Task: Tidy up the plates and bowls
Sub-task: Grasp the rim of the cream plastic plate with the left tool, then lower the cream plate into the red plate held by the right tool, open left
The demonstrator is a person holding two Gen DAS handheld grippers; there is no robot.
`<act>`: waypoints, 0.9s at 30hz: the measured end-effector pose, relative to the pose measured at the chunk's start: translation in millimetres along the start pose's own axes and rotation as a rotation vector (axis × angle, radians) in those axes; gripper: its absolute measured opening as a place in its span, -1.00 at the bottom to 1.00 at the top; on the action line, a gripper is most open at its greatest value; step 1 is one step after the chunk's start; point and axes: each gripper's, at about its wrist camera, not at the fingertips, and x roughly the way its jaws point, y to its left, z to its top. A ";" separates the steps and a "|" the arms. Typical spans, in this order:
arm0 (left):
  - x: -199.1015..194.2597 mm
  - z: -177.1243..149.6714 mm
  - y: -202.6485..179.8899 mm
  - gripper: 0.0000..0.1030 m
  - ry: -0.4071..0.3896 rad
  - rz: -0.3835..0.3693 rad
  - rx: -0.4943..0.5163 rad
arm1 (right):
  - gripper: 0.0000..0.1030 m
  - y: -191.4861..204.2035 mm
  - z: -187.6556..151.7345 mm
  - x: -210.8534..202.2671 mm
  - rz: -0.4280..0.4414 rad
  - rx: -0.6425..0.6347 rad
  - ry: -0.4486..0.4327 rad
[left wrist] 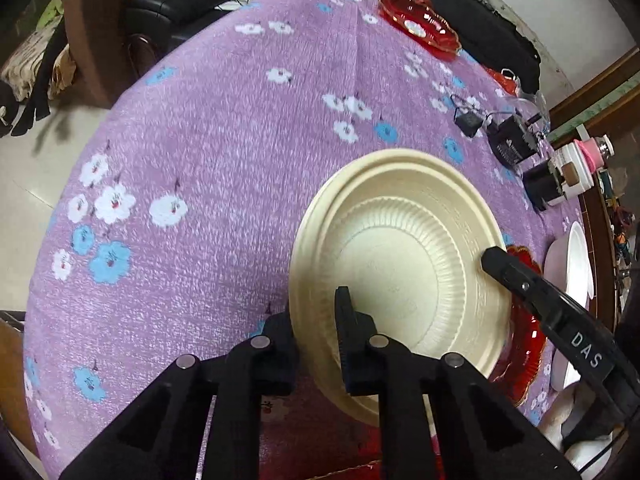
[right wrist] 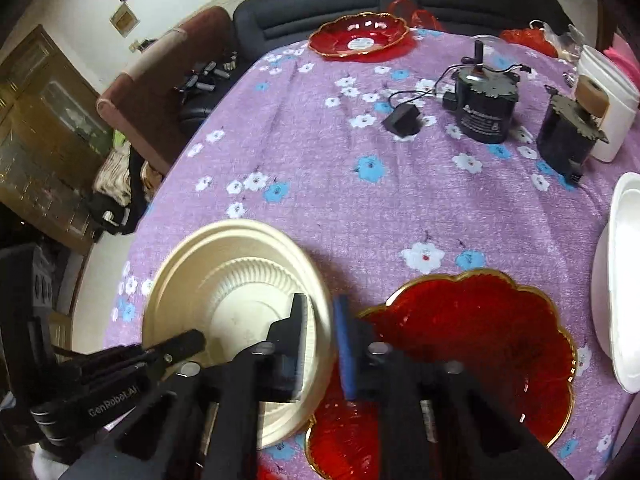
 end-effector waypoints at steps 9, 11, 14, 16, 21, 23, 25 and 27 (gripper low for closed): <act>-73.7 -13.6 -5.1 -0.71 -0.134 -0.040 0.040 | -0.74 22.9 -5.0 -61.3 0.044 -0.031 -0.116; -91.5 -27.7 -5.9 -0.71 -0.160 -0.020 0.056 | -0.74 31.7 -13.8 -76.5 0.054 -0.056 -0.134; -106.7 -45.6 -8.6 -0.68 -0.184 -0.001 0.066 | -0.74 44.2 -32.0 -93.4 0.048 -0.098 -0.160; -115.5 -59.1 -7.3 -0.68 -0.202 0.014 0.070 | -0.74 48.9 -43.9 -100.7 0.049 -0.110 -0.172; -125.5 -87.6 -6.0 -0.68 -0.211 0.014 0.077 | -0.74 52.0 -69.8 -120.7 0.082 -0.110 -0.191; -128.1 -103.6 -6.8 -0.68 -0.213 0.018 0.088 | -0.74 51.2 -79.5 -127.6 0.097 -0.110 -0.194; -129.2 -119.2 -5.6 -0.67 -0.210 0.021 0.093 | -0.74 49.6 -91.9 -133.0 0.112 -0.111 -0.192; -127.4 -137.4 -3.8 -0.67 -0.202 0.029 0.090 | -0.74 47.9 -103.8 -134.2 0.123 -0.110 -0.184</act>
